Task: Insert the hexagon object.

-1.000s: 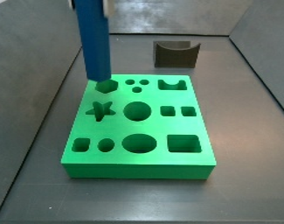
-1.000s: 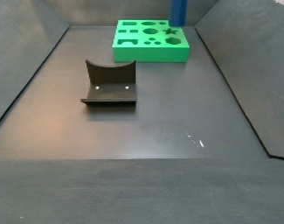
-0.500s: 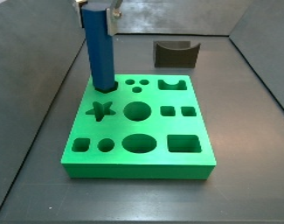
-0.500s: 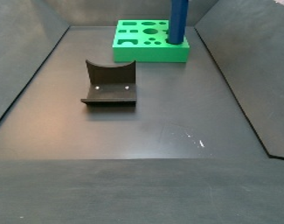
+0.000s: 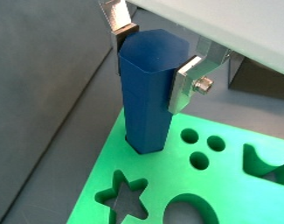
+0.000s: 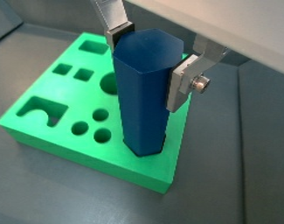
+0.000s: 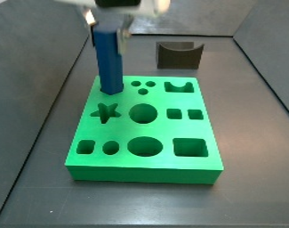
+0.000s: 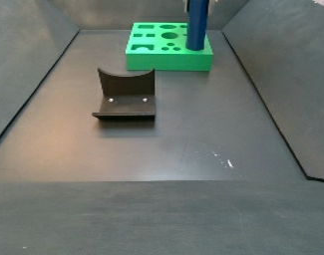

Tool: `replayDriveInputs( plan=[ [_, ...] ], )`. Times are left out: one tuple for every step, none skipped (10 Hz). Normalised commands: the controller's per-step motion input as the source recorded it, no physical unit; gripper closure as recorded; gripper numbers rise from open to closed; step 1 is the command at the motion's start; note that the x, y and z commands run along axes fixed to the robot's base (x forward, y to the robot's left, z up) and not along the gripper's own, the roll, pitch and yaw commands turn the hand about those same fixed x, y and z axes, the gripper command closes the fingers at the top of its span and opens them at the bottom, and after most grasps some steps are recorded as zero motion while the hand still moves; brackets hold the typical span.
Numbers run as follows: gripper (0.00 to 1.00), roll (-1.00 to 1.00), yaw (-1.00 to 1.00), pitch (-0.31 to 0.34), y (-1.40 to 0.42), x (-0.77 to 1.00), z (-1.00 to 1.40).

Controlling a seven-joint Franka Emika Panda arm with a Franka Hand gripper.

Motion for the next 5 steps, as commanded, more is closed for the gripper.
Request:
replayDriveInputs(
  plan=[
    [1.0,0.15,0.0,-0.071,-0.05,-0.03,-0.38],
    [1.0,0.02,0.0,-0.13,-0.03,0.0,-0.49],
    [1.0,-0.01,0.0,-0.17,0.0,0.0,-0.36],
    [1.0,-0.08,-0.01,-0.054,0.03,0.01,-0.19],
    [1.0,-0.06,0.0,0.011,0.1,0.01,0.0]
  ],
)
